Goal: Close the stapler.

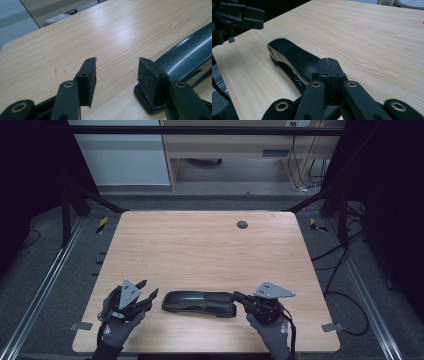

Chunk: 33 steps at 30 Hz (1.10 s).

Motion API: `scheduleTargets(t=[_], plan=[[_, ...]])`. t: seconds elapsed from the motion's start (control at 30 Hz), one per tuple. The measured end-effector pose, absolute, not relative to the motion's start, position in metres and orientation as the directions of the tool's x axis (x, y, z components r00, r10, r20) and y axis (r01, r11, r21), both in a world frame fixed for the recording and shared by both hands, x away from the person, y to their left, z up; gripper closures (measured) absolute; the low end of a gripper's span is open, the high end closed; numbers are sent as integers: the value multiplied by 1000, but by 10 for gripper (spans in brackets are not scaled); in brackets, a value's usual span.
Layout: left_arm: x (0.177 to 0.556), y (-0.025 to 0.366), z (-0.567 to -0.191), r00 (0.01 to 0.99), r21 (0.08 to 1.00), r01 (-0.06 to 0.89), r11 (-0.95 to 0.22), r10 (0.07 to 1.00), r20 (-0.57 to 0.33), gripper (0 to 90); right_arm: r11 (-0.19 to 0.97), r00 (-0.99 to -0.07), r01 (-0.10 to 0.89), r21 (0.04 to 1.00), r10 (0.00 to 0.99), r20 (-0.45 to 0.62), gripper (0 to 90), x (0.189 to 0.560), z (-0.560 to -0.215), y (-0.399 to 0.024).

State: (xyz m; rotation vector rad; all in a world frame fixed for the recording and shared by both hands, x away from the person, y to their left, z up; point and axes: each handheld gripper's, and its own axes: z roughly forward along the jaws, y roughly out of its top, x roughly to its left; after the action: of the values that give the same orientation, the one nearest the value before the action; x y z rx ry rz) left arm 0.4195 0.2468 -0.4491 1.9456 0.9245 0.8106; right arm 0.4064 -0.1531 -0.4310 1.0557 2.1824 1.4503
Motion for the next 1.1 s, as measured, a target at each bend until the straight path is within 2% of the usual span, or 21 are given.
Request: scheduleTargets(t=[0.33, 0.77, 0.87, 1.1], plan=[[418, 266, -463, 481, 859, 354, -370, 860, 172, 484, 199, -681, 418, 886, 714, 160, 900, 407, -435, -148], [417, 267, -467, 477, 858, 363, -363, 864, 164, 482, 229, -664, 471, 852, 728, 172, 900, 411, -445, -146], [417, 269, -467, 475, 859, 365, -359, 865, 160, 479, 264, -655, 470, 842, 744, 133, 900, 410, -450, -142], [419, 273, -469, 468, 858, 374, -352, 870, 153, 476, 232, -650, 481, 846, 741, 167, 900, 411, -453, -145]])
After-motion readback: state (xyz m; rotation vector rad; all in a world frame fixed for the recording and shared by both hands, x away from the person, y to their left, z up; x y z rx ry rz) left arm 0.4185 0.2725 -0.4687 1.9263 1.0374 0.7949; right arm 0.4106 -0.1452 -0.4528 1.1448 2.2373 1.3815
